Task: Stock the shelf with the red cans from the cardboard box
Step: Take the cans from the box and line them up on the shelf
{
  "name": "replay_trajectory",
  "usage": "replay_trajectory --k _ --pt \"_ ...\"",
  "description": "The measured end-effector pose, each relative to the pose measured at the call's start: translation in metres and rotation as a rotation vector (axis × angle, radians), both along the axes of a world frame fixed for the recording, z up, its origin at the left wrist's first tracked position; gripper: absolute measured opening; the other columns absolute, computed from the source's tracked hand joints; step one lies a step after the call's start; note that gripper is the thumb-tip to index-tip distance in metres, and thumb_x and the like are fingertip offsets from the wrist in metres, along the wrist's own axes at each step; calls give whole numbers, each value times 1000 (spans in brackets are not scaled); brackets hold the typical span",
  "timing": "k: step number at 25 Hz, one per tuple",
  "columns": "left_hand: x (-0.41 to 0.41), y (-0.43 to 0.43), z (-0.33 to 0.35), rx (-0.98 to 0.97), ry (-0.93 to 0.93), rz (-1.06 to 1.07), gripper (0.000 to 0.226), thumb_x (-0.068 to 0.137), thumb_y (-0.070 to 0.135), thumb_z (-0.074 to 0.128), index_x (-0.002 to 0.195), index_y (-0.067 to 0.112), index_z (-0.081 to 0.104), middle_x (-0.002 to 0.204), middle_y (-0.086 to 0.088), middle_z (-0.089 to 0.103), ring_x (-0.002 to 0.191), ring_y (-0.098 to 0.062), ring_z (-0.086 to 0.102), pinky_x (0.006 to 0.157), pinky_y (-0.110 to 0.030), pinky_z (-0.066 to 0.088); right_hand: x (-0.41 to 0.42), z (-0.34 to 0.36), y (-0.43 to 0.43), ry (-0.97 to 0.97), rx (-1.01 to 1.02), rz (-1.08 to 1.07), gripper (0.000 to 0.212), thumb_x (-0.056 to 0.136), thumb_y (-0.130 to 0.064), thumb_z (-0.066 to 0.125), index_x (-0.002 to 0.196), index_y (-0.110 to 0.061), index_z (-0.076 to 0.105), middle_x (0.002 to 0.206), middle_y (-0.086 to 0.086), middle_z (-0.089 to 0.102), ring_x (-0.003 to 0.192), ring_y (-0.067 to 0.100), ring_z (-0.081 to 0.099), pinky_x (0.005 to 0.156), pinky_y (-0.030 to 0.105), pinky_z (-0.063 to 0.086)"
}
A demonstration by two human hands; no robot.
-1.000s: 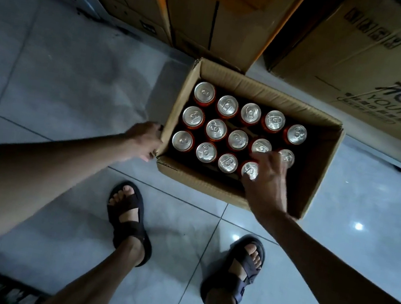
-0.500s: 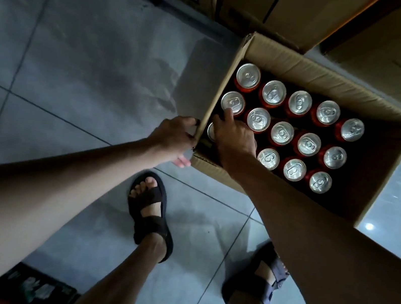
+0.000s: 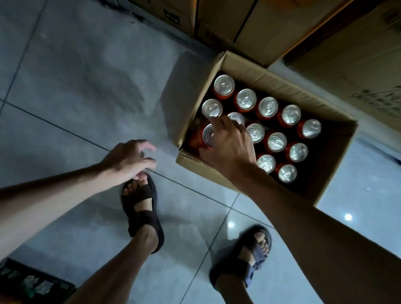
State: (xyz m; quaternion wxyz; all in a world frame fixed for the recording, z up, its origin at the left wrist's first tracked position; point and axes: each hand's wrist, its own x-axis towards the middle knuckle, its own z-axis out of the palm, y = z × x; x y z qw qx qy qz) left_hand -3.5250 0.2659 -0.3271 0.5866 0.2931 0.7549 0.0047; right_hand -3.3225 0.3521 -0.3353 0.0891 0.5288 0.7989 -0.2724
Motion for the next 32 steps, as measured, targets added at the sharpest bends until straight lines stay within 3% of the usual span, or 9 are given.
replay_trajectory --k 2,5,9,15,18,20,23,26,32 --pt "10 3 47 109 -11 -119 57 82 24 75 134 20 51 120 -1 67 85 -23 70 64 -8 50 19 70 1 163 -50 -243 61 63 -49 69 119 -26 59 115 0 63 103 23 60 81 34 50" --pt "35 21 144 280 -207 -112 77 74 24 84 136 33 39 121 17 61 99 -15 69 91 -30 53 39 187 -1 398 -234 -577 49 62 -56 70 107 -38 62 94 -15 67 86 1 62 70 19 49" --pt "60 47 326 470 -427 -25 86 68 11 87 138 29 39 119 5 63 107 -11 66 93 -30 54 59 372 -3 644 -367 -784 29 75 -51 62 98 -33 64 88 -10 69 85 8 66 66 22 49" --pt "64 74 562 502 -615 -112 62 64 25 88 112 47 56 106 17 71 96 -1 69 78 -17 56 79 602 -13 889 -274 -759 26 82 -33 67 108 -29 66 97 -5 71 92 10 66 74 22 48" --pt "74 80 662 479 -656 -249 55 67 23 82 115 38 60 114 2 72 108 -18 68 92 -35 56 95 698 -21 955 -198 -685 37 80 -28 69 117 -33 62 105 -11 70 94 2 66 71 12 49" --pt "80 81 716 442 -706 -338 51 70 16 78 116 29 62 114 -2 73 106 -21 69 89 -35 58 105 752 -27 984 -159 -625 47 78 -29 70 123 -29 59 111 -4 67 95 4 65 72 12 50" --pt "89 88 763 417 -755 -433 53 72 15 77 121 27 59 115 -2 73 108 -18 69 83 -26 58 119 806 -28 975 -96 -543 52 78 -31 72 127 -30 55 116 -3 64 101 7 64 78 19 52" --pt "97 95 786 526 -658 -477 62 65 23 85 120 32 57 115 3 73 109 -16 69 89 -29 56 120 830 -29 1004 -43 -575 55 78 -31 73 129 -28 54 116 -3 64 103 8 63 82 26 53" --pt "101 129 769 831 -455 -483 76 54 29 89 119 26 50 113 5 66 105 -11 65 90 -29 53 71 795 -11 1059 -33 -793 72 70 -32 84 132 -20 50 114 -4 69 106 10 65 99 37 51"
